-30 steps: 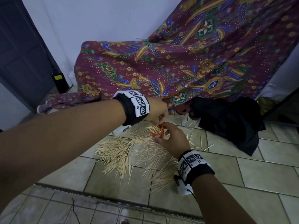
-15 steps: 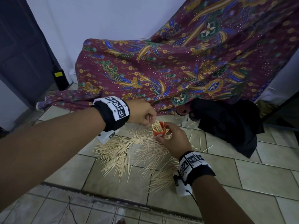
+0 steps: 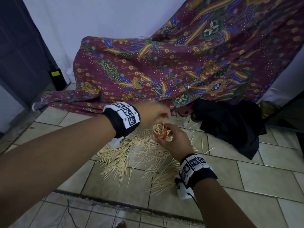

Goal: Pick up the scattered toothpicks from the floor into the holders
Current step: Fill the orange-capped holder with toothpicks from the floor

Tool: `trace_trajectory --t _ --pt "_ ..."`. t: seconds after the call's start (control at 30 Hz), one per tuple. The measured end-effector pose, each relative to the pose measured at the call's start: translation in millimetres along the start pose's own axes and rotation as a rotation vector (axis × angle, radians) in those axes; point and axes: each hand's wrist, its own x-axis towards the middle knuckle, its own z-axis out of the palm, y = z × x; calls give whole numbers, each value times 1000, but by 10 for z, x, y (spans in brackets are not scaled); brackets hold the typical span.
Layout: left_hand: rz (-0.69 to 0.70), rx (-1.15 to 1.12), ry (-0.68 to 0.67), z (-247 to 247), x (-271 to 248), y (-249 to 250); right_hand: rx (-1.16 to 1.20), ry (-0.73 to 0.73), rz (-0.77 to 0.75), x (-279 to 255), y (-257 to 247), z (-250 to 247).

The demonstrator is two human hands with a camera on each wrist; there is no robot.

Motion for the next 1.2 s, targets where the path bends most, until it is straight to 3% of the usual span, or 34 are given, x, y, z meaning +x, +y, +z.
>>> trace_trajectory --t 0.07,0.23,0.4,0.53,0.77,1.2 --pt "18 15 38 39 -77 -58 11 4 4 -2 9 -5" --pt "-3 123 -224 349 -343 -59 15 16 -25 3 39 5" --pt "-36 -6 -89 414 -462 -141 20 19 -14 12 55 0" --pt "-54 32 -143 479 -509 -94 8 12 -19 10 58 7" --pt "-90 -73 -49 535 -526 -109 10 9 -26 1 39 4" --pt "32 -147 174 520 -532 -158 0 -8 -20 9 3 19"
